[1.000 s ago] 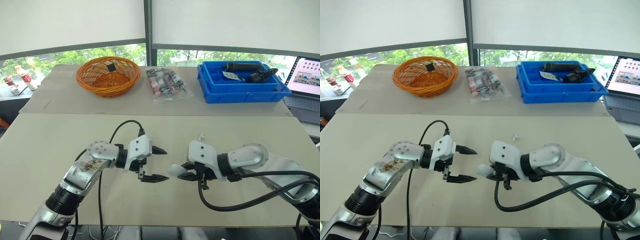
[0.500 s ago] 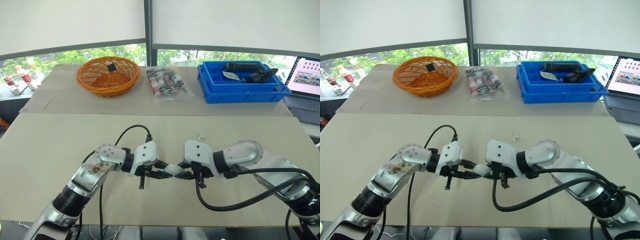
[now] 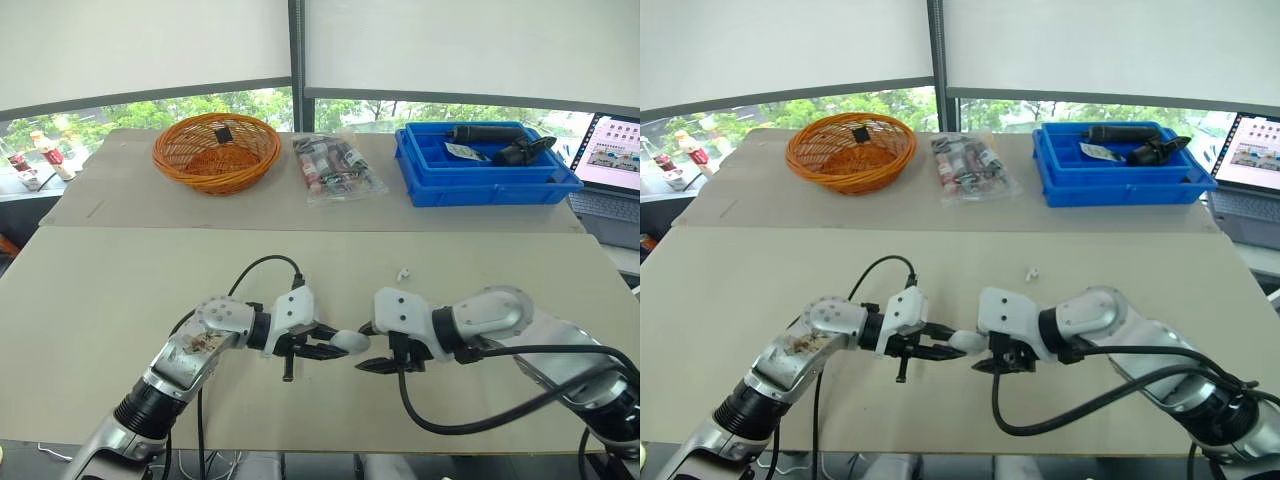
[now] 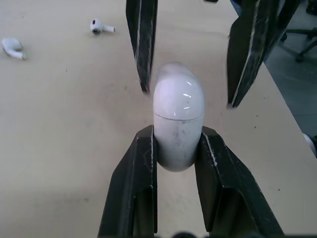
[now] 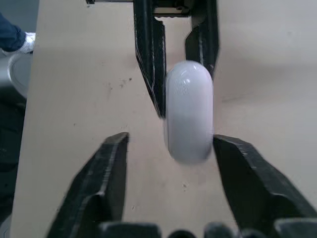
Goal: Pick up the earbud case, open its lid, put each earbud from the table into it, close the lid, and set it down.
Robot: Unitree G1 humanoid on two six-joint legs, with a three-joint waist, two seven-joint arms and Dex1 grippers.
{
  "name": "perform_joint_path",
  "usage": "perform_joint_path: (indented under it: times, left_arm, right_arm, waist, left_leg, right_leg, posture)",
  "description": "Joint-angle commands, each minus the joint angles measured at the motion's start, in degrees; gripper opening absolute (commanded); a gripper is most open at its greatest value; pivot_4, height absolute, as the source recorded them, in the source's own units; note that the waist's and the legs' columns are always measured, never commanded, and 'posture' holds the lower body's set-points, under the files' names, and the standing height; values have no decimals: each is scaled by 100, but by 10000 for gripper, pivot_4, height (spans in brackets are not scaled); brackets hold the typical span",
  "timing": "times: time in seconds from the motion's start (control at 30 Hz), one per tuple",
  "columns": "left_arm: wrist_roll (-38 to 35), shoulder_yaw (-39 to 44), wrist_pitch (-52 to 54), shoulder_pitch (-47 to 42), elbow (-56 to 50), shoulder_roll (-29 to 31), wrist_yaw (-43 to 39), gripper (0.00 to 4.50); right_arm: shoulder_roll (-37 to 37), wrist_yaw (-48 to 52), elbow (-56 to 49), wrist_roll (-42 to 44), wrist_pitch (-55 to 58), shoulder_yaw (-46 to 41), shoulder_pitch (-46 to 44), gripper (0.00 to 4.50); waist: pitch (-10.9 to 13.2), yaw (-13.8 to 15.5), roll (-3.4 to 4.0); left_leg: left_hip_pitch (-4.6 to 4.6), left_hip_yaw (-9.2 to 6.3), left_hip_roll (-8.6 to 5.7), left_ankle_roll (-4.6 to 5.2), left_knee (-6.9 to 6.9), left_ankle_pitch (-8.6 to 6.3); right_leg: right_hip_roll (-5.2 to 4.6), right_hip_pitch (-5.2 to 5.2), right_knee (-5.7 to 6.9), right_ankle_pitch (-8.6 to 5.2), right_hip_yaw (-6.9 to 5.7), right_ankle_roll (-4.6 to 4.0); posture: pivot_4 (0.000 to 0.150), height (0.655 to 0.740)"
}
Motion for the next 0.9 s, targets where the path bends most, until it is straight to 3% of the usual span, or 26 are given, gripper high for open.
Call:
perform_joint_path:
  times: [0.03, 0.3, 0.9]
  left_arm:
    - [-682, 514, -165, 196, 28, -280, -94, 5420]
    - [-529, 469, -675, 271, 45, -405, -227, 5420]
    - [-162, 302, -1334, 343, 231, -328, -339, 5420]
  right_arm:
    - [39, -63, -327, -11, -383, -521, 149, 38394]
    - [675, -592, -332, -95, -355, -690, 245, 38394]
    - [479, -133, 85, 300, -285, -1254, -112, 38394]
  waist:
    - [0, 4, 0]
    - [0, 4, 0]
    - [0, 7, 1]
  left_leg:
    - [1, 0, 0, 0, 0, 0]
    - [1, -2, -2, -1, 6, 1]
    - [1, -2, -2, -1, 6, 1]
  right_leg:
    - [0, 0, 1, 0, 0, 0]
    - [-1, 2, 7, 0, -2, -1]
    - [-1, 2, 6, 0, -2, -1]
  posture:
    - [1500, 6940]
    - [1500, 6940]
    - [1500, 6940]
